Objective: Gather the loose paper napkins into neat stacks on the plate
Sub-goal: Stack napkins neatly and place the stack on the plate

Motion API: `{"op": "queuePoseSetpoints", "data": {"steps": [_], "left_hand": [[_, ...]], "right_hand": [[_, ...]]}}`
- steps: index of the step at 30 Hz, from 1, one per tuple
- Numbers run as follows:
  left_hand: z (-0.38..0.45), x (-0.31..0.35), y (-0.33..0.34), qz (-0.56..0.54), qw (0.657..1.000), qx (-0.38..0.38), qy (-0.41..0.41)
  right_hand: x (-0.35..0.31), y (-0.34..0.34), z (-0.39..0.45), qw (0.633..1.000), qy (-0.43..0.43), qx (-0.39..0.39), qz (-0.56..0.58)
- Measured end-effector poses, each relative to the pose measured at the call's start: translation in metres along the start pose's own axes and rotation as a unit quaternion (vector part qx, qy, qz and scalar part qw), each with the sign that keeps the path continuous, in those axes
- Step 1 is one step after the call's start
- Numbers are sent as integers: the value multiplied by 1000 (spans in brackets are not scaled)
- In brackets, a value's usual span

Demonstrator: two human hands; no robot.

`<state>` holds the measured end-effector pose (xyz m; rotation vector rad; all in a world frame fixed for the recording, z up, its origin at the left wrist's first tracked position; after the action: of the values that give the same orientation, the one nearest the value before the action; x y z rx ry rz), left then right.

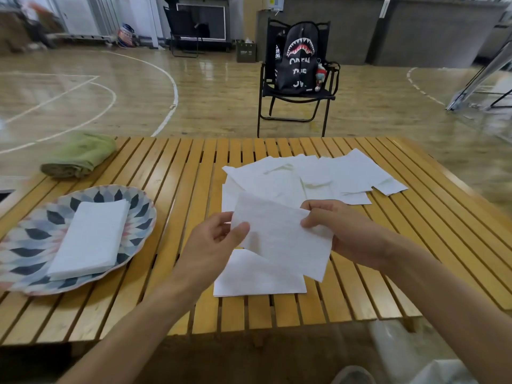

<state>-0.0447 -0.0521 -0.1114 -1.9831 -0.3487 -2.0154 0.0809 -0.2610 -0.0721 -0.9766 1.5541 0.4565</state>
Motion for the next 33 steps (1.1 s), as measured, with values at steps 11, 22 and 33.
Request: {"op": "queuePoseSetpoints", "data": {"steps": [11, 22, 33], "left_hand": [[4, -13, -11, -3, 998, 44, -49], [9, -35, -27, 287, 952, -16, -103], [3, -32, -24, 364, 923, -38, -116]], "right_hand": [[33, -1, 9, 992, 97, 46, 65], [44, 19, 17, 957, 120, 131, -228], [51, 23, 23, 931, 113, 138, -320]]}}
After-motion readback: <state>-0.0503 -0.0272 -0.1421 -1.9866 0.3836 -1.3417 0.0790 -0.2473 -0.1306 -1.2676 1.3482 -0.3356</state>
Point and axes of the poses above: each hand's wrist, its own z-axis towards the middle knuckle, its own y-axis out of the palm, x = y × z, the point moved 1 cm from there along z, towards the middle knuckle, and after that the axes turned 9 degrees about -z, right-handed, at the moved point
